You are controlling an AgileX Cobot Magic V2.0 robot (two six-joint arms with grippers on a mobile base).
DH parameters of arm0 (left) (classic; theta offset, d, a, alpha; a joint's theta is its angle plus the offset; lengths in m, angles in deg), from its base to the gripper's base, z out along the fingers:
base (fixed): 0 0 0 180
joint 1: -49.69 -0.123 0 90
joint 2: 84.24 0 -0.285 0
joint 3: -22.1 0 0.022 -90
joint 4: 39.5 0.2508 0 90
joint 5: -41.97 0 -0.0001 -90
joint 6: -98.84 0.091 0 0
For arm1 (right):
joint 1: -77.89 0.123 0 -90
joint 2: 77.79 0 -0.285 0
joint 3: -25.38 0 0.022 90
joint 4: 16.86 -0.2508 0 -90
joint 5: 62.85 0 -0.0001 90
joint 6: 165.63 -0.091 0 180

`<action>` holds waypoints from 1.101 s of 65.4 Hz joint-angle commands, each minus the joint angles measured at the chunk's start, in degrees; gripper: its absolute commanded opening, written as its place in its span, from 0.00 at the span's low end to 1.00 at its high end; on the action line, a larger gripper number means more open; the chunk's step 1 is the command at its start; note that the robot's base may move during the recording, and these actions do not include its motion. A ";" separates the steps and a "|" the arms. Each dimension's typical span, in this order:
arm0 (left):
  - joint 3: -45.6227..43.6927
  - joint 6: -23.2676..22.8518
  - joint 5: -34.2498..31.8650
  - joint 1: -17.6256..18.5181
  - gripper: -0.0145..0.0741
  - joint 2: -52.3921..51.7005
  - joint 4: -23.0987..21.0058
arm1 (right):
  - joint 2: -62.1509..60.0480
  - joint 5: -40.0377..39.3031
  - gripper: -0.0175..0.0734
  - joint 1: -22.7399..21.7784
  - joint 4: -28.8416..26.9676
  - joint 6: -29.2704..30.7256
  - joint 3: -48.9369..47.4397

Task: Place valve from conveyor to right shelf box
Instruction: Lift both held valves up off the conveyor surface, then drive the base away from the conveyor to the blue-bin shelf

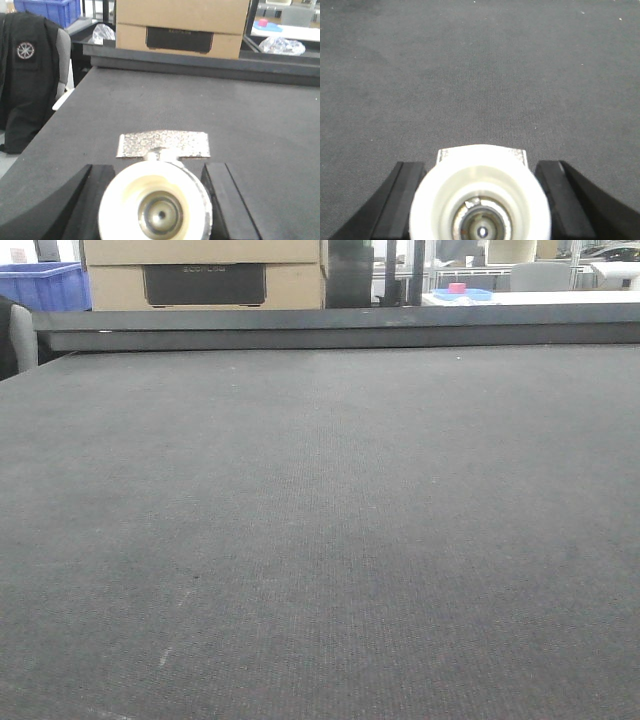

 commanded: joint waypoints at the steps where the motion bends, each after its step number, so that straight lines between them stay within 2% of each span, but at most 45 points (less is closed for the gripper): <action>1: -0.29 -0.09 -3.33 -0.07 0.04 -0.87 -0.46 | -0.62 -4.62 0.01 0.03 0.38 0.28 -0.33; 72: -0.29 -0.09 -3.33 -0.07 0.04 -0.87 -0.46 | -0.62 -4.89 0.01 0.03 0.38 0.28 -0.33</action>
